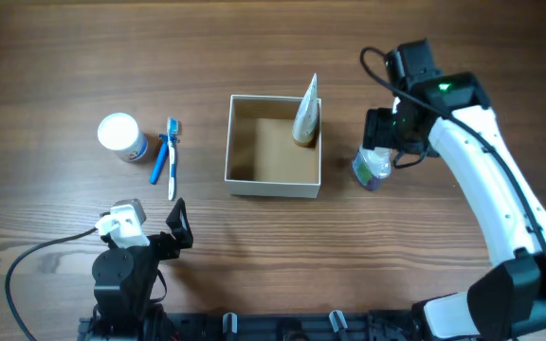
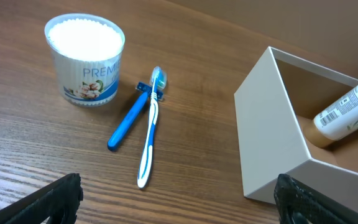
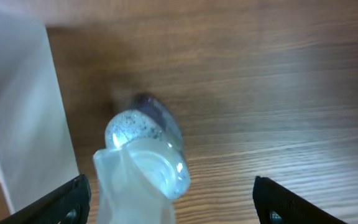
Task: Pack container
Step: 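Grasp the foam-soap pump bottle with the right gripper, then place the pump bottle into the box and withdraw right gripper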
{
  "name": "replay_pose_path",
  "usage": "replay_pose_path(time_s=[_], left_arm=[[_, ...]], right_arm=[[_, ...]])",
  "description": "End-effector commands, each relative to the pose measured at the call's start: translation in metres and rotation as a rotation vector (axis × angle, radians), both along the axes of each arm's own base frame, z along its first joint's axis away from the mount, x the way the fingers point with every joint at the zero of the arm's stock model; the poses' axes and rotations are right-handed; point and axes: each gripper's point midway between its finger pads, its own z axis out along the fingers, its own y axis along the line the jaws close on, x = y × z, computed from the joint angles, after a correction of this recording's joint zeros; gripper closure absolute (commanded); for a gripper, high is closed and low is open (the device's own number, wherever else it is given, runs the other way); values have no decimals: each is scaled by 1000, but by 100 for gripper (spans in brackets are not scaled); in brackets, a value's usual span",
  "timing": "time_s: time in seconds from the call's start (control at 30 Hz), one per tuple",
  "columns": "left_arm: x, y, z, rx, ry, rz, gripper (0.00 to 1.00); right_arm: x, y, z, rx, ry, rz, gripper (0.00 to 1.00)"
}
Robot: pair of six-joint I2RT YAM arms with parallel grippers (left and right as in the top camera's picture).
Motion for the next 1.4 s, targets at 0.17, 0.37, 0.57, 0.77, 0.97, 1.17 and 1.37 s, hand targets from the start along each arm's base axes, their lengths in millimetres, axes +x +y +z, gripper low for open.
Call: replay_pose_path(time_s=[0.17,0.37,0.57,0.77,0.97,1.17,1.37], left_arm=[[0,-3,1,1,-9,-17,0],[0,-3,1,1,-9,-17,0],[0,-3,1,1,-9,-17,0],[0,-3,1,1,-9,-17,0],[0,-3,1,1,-9,-17,0],[0,-3,1,1,-9,-17,0],[0,-3,1,1,-9,-17,0]], right_arm=[[-2,11,-39,56,15,59,24],[1,14,-46,71,-3,63,41],[3,14,-43,71,-20,63,55],[-4,12,-27,76,-45,63,64],[-15,12,24,111,-167,71,72],[-46,45,97,201,-320,169,75],[-67,102,153,312,-446,330,76]])
